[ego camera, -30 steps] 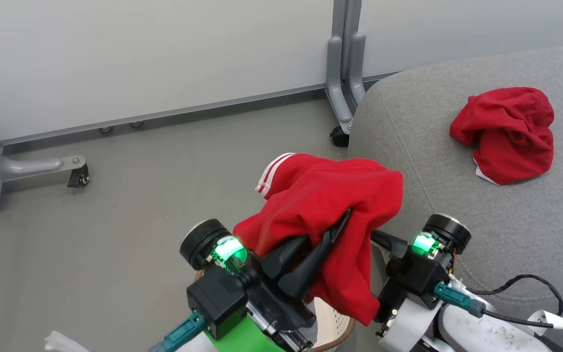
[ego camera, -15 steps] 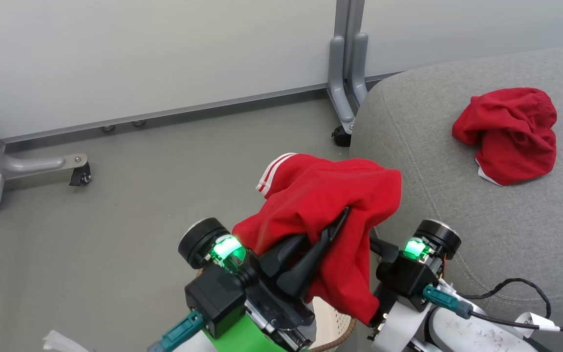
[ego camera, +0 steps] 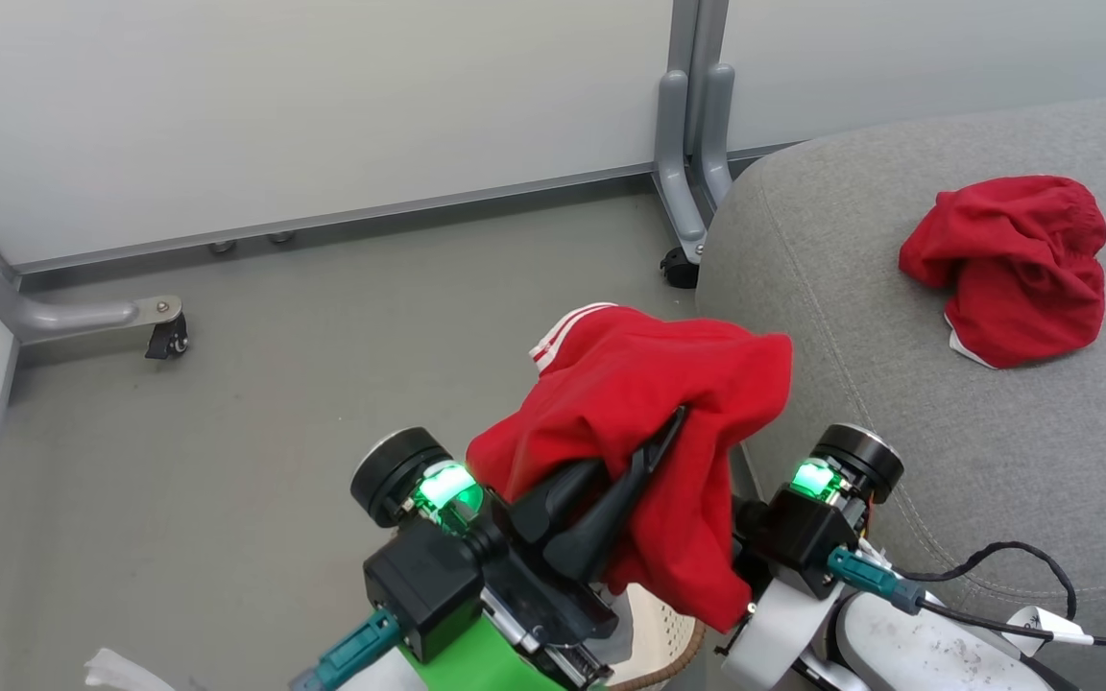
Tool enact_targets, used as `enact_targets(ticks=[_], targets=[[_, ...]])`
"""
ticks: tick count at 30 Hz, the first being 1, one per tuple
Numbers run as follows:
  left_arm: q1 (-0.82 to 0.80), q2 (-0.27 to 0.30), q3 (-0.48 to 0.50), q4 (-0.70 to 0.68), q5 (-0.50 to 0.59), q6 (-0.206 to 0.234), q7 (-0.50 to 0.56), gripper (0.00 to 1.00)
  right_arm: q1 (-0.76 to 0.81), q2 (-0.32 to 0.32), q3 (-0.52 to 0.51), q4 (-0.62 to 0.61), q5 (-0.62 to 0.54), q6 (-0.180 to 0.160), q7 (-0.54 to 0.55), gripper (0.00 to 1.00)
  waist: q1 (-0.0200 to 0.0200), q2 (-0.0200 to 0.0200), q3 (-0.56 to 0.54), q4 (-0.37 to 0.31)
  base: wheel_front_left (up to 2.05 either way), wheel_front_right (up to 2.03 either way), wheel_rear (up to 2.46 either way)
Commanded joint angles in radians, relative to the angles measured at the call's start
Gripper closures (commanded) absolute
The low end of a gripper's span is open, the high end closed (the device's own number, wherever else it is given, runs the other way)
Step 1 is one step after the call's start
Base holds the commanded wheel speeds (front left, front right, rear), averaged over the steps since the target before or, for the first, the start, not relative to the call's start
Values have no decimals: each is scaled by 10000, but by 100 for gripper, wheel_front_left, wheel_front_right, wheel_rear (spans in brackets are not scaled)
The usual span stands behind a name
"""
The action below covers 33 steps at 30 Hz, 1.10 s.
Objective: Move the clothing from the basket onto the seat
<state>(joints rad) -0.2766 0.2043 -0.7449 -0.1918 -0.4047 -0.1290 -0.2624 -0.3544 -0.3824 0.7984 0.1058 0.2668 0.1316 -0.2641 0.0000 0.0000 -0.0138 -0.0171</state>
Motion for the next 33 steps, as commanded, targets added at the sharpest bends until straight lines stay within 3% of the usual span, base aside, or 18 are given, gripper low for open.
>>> enact_targets(ticks=[1,21,33], targets=[[-96,20,79,9,-67,-26,-31,100,46,34,-27,-5,68,-17,-5,100,0,0,2,5,0,0,0],[360,-115,913,289,93,-27,-31,100,757,-247,-619,-620,66,-17,-5,100,0,0,-229,-236,0,0,0],[687,-167,1555,466,208,-27,-33,100,1642,-294,-1605,-1102,-7,-18,-5,100,0,0,-380,-333,0,0,0]])
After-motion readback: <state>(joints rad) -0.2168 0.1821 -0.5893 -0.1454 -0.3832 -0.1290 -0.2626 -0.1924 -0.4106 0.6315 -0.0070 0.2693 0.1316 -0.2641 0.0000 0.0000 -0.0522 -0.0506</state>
